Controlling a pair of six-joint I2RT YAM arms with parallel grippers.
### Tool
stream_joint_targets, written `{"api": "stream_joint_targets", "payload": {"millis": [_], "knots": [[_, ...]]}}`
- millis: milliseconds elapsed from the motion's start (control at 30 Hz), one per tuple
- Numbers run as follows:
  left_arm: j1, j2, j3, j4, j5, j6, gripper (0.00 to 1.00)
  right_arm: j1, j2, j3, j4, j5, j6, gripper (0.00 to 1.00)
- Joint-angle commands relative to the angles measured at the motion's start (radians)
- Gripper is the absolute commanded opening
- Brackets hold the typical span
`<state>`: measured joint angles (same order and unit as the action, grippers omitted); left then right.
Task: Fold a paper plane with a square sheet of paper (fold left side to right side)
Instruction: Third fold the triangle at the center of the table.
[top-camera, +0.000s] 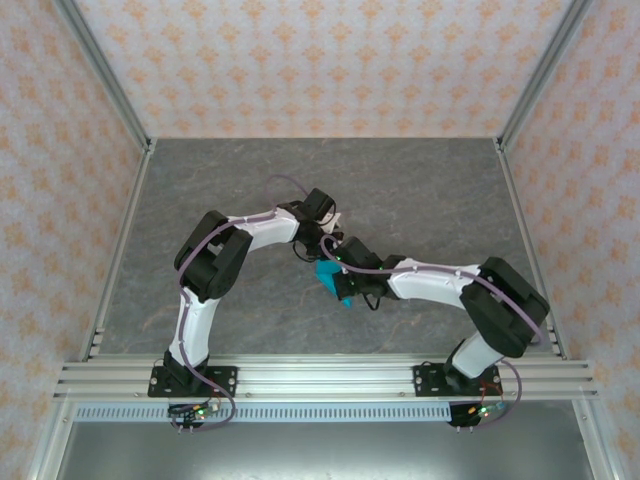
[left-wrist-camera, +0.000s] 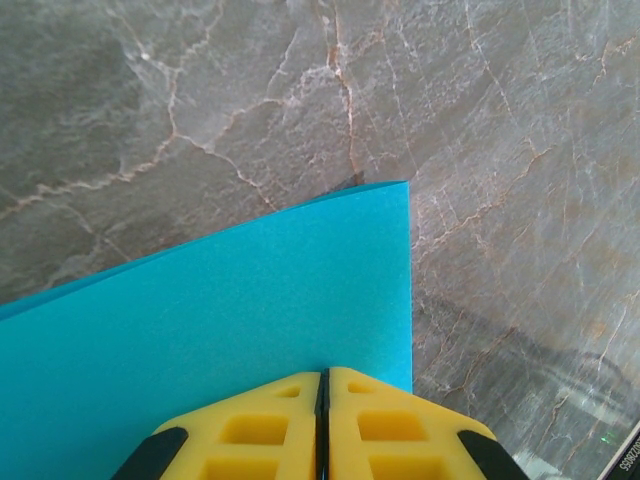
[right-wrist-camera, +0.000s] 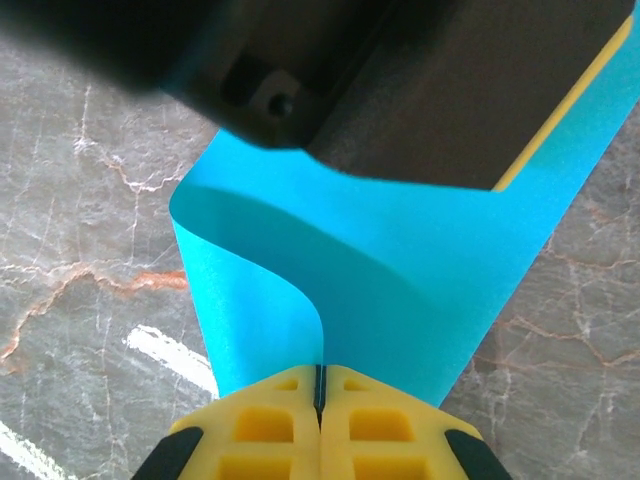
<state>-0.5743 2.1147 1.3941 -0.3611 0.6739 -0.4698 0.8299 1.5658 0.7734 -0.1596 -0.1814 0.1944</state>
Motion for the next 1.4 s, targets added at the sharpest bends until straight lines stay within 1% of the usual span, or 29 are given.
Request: {"api": "stream_joint_targets", "payload": {"millis": [0,100,167,233,400,733,967,1200,1367], "knots": [[-0.024,0.059,-0.037,-0.025,-0.02,-0.004,0.1,-0.022,-0.029,-0.046,-0.001,-0.046,0.027,0.0],[-0.024,0.058,-0.033,-0.03,-0.023,-0.002,0.1,-0.029,-0.055,-0.066,0.027,-0.064,0.029,0.05],[-0.024,0.056,-0.033,-0.032,-0.024,-0.001,0.1,-0.029,-0.067,-0.07,0.039,-0.078,0.026,0.11],[-0.024,0.056,-0.032,-0.034,-0.025,-0.001,0.1,-0.029,-0.069,-0.074,0.052,-0.099,0.023,0.14],[-0.024,0.056,-0.032,-0.033,-0.025,0.0,0.1,-0.029,-0.069,-0.081,0.084,-0.158,0.025,0.15],[-0.023,0.057,-0.028,-0.033,-0.023,0.0,0.1,-0.029,-0.091,-0.084,0.076,-0.142,0.028,0.2],[-0.024,0.059,-0.027,-0.034,-0.025,0.002,0.1,-0.029,-0.144,-0.103,0.074,-0.139,0.029,0.22],[-0.024,0.058,-0.029,-0.033,-0.025,0.002,0.1,-0.029,-0.138,-0.109,0.078,-0.153,0.029,0.21],[-0.024,0.058,-0.03,-0.033,-0.025,0.002,0.1,-0.029,-0.165,-0.121,0.095,-0.16,0.032,0.21]]}}
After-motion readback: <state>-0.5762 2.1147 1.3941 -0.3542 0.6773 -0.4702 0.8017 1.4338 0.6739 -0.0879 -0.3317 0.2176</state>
